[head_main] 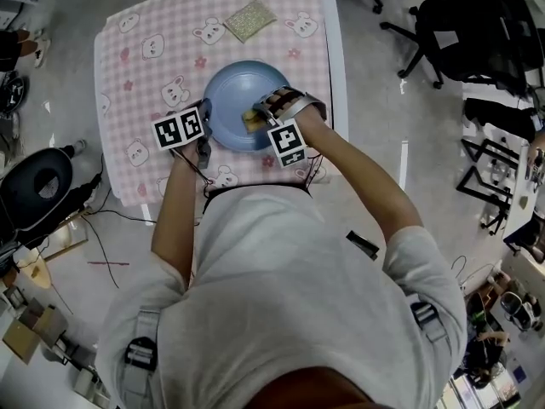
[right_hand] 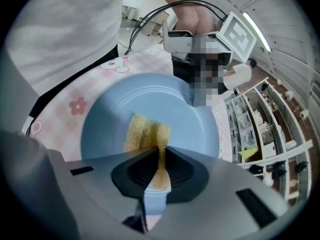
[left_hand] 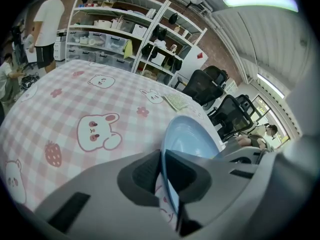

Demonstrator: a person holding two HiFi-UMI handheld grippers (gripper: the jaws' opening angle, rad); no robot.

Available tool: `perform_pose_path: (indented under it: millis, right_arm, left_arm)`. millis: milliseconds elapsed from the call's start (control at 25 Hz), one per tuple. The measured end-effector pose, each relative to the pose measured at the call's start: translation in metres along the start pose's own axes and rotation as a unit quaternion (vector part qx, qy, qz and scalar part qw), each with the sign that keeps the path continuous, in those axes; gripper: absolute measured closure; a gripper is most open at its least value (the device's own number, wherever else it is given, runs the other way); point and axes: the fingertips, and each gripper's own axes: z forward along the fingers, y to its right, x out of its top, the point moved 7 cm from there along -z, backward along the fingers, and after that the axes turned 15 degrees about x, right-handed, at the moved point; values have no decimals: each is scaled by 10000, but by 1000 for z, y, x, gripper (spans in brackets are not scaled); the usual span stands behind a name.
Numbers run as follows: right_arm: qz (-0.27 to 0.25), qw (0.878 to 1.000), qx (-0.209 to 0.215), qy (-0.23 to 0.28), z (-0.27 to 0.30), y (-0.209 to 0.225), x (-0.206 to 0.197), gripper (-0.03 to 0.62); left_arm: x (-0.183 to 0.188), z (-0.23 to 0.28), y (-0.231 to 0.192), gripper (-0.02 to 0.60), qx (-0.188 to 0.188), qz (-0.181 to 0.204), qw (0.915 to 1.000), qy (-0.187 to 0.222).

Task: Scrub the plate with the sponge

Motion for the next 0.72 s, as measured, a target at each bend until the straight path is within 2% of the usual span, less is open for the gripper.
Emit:
perform_pose_path:
  millis: [280,440,560,720]
  right_arm:
    - [-428,9980,115,-451,-10,-12,-38,549]
    - [-831,9951,-117,-523,-25,-13,-48,551]
    - [-618,9968,-357,-365,-39,-13,-53,551]
    - [67,9981,-608,30,-57,-14,-66,551]
  left_arm:
    - [-8,-1,-1,551,122,-71,9999,20]
    - [-11,2,4,552,120,-165,9998,38]
    - [-13,4,5,552,223,-206,9995,75]
    - [-14,8,3,549,394,-244,9989,40]
